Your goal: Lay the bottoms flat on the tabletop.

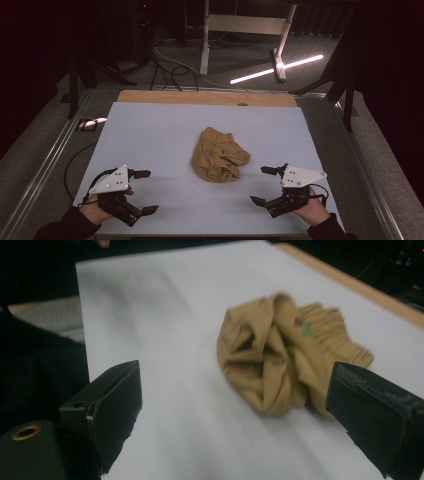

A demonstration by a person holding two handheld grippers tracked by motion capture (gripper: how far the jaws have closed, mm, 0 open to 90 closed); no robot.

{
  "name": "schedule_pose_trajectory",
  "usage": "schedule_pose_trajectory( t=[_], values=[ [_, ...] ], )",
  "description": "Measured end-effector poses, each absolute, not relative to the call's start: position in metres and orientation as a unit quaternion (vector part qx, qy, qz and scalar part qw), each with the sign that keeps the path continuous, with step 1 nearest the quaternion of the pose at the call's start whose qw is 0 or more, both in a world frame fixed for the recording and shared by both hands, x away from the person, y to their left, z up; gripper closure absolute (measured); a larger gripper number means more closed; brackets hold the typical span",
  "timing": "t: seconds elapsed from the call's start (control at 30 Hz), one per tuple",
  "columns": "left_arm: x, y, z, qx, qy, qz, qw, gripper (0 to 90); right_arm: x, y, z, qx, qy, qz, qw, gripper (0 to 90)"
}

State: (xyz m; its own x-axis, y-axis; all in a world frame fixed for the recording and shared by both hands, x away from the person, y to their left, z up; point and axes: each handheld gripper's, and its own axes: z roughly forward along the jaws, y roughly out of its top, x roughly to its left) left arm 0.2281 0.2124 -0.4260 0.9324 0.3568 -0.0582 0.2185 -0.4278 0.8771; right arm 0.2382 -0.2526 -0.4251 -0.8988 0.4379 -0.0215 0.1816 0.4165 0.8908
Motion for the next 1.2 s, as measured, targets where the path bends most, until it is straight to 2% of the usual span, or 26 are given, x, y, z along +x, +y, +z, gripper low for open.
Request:
schedule_pose_trajectory(
  t=[0.37, 0.77, 1.07, 1.1, 1.13, 1.2],
  values=[
    [0.245, 0.2, -0.412, 0.834, 0.178, 0.063, 0.518, 0.1, 0.26, -0.252, -0.405, 0.215, 0.81, 0.524, 0.154, 8.3],
    [0.272, 0.174, -0.431, 0.83, 0.234, 0.085, 0.499, 0.1, 0.291, -0.246, -0.413, 0.269, 0.778, 0.532, 0.199, 8.3],
    [0.284, 0.152, -0.453, 0.831, 0.264, 0.094, 0.48, 0.1, 0.307, -0.227, -0.436, 0.295, 0.787, 0.517, 0.161, 8.4],
    [0.285, 0.149, -0.455, 0.833, 0.263, 0.094, 0.477, 0.1, 0.307, -0.224, -0.439, 0.294, 0.788, 0.517, 0.157, 8.9],
    [0.286, 0.147, -0.458, 0.835, 0.263, 0.096, 0.473, 0.1, 0.307, -0.222, -0.442, 0.295, 0.791, 0.513, 0.154, 13.4],
    [0.288, 0.142, -0.463, 0.836, 0.262, 0.091, 0.473, 0.1, 0.307, -0.217, -0.449, 0.294, 0.797, 0.507, 0.146, 14.4]
  ],
)
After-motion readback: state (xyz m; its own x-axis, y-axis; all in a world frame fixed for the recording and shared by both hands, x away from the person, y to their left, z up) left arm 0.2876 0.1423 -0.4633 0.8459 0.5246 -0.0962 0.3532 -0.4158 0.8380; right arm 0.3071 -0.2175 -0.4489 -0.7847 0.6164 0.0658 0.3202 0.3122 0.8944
